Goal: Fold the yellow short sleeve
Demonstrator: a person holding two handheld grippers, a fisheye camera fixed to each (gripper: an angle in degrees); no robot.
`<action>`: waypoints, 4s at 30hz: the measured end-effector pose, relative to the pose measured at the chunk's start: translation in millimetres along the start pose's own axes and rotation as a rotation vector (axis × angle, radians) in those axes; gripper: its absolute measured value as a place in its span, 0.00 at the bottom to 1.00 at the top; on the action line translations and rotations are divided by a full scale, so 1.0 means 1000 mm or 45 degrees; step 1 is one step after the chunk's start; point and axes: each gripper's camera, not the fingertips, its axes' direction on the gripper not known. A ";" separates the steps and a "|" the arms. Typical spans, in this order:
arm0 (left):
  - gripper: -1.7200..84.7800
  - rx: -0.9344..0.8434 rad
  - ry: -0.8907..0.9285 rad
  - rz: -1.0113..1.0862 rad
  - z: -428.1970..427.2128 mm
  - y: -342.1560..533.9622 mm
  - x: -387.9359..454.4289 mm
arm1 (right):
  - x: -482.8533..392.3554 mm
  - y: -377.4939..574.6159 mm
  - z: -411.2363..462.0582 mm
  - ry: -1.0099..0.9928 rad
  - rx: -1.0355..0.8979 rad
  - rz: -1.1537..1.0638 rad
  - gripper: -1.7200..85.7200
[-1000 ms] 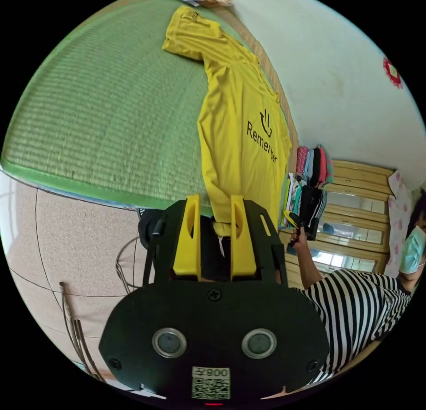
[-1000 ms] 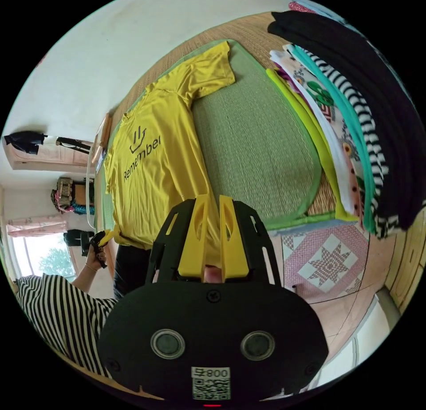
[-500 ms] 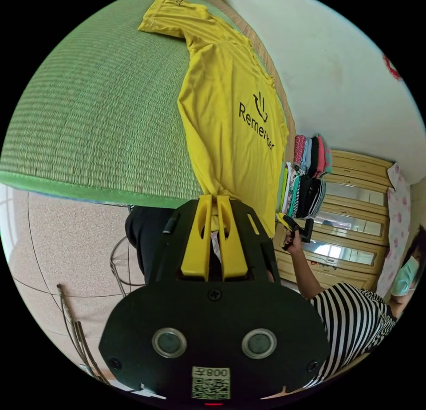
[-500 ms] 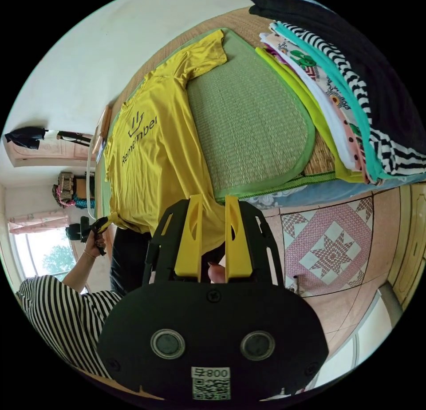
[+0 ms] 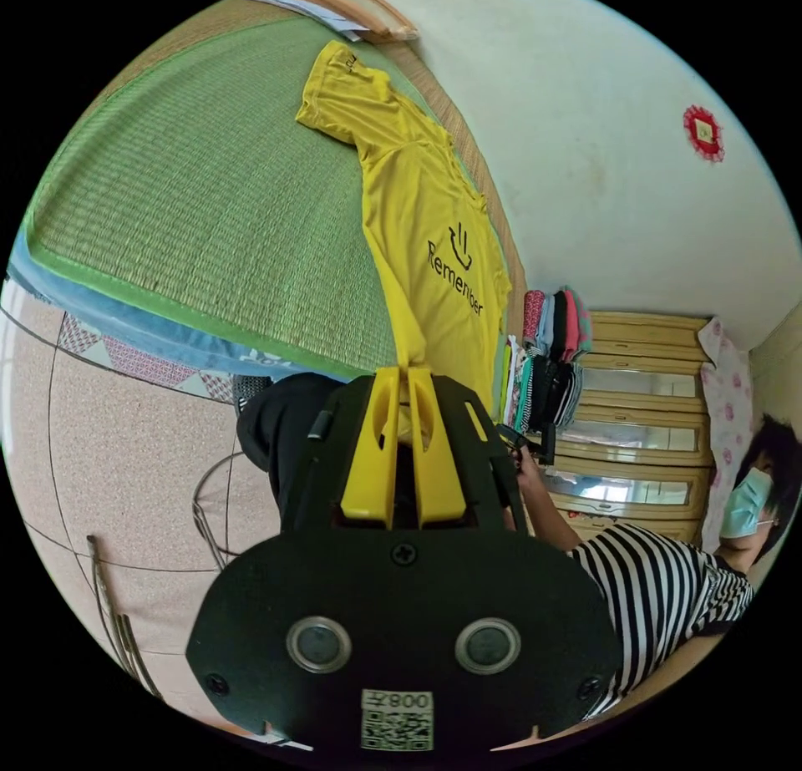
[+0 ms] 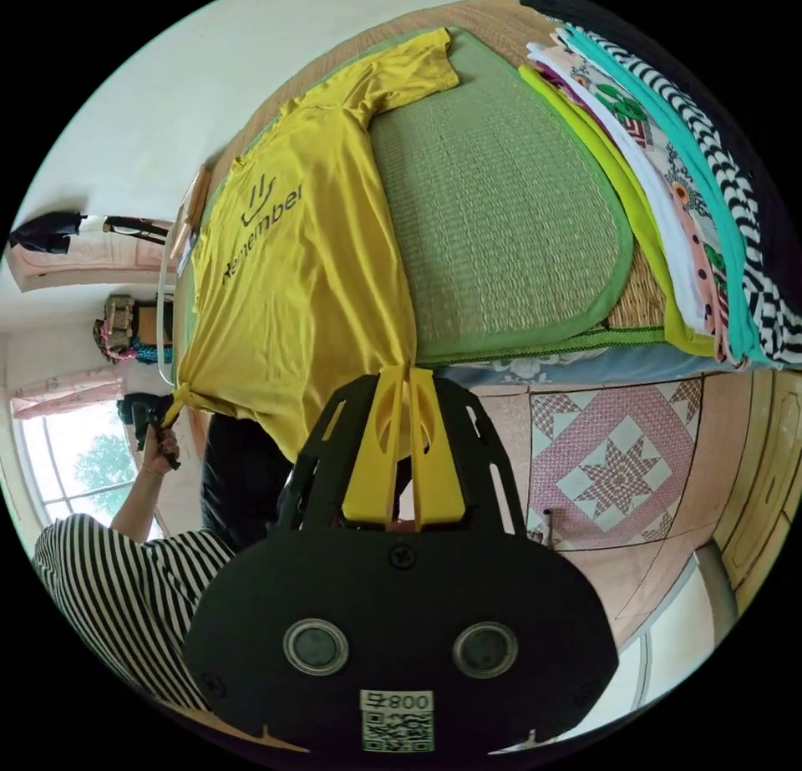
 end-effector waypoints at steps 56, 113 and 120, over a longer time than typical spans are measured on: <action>0.09 -0.396 0.028 0.725 0.201 -0.036 0.347 | -0.083 -0.148 -0.013 0.120 0.603 0.014 0.08; 0.03 -0.390 -0.257 1.595 0.421 -0.050 0.976 | -0.080 -0.286 0.001 -0.360 0.988 -0.331 0.03; 0.03 -0.330 -0.243 1.278 0.354 -0.076 0.914 | -0.135 -0.335 0.024 -0.440 0.711 -0.670 0.03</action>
